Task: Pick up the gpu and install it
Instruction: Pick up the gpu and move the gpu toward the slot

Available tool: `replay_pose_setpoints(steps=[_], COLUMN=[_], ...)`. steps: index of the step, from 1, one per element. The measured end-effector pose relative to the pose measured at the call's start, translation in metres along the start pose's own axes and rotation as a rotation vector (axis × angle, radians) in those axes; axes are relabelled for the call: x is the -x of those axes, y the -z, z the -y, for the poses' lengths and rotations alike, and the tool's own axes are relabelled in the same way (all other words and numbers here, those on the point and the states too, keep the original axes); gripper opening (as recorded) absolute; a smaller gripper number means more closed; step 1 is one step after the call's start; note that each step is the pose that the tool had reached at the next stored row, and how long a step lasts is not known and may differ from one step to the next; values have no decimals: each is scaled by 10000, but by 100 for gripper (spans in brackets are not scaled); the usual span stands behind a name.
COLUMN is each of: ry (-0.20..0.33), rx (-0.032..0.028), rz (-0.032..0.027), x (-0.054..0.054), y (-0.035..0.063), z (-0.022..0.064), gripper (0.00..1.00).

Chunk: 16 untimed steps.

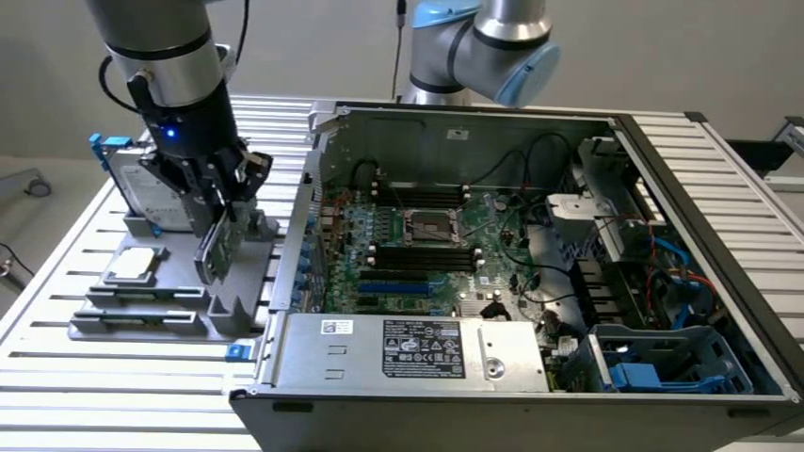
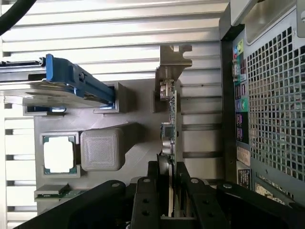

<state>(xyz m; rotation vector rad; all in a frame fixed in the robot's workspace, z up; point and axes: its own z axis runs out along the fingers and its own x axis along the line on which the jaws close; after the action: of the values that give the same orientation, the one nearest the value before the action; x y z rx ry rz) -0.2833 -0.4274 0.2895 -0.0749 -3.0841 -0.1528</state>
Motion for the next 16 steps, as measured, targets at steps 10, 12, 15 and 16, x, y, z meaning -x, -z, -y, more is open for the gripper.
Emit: replay_pose_setpoints(steps=[10,12,15,16], ry=[0,3,1,1], rx=[1,1,1,2], rz=[-2,-1,-1,-1], x=[-25,-27,-24,-18], y=[451,545,682,728], z=[-44,-51,-50,-48], gripper=[27,27,27,27])
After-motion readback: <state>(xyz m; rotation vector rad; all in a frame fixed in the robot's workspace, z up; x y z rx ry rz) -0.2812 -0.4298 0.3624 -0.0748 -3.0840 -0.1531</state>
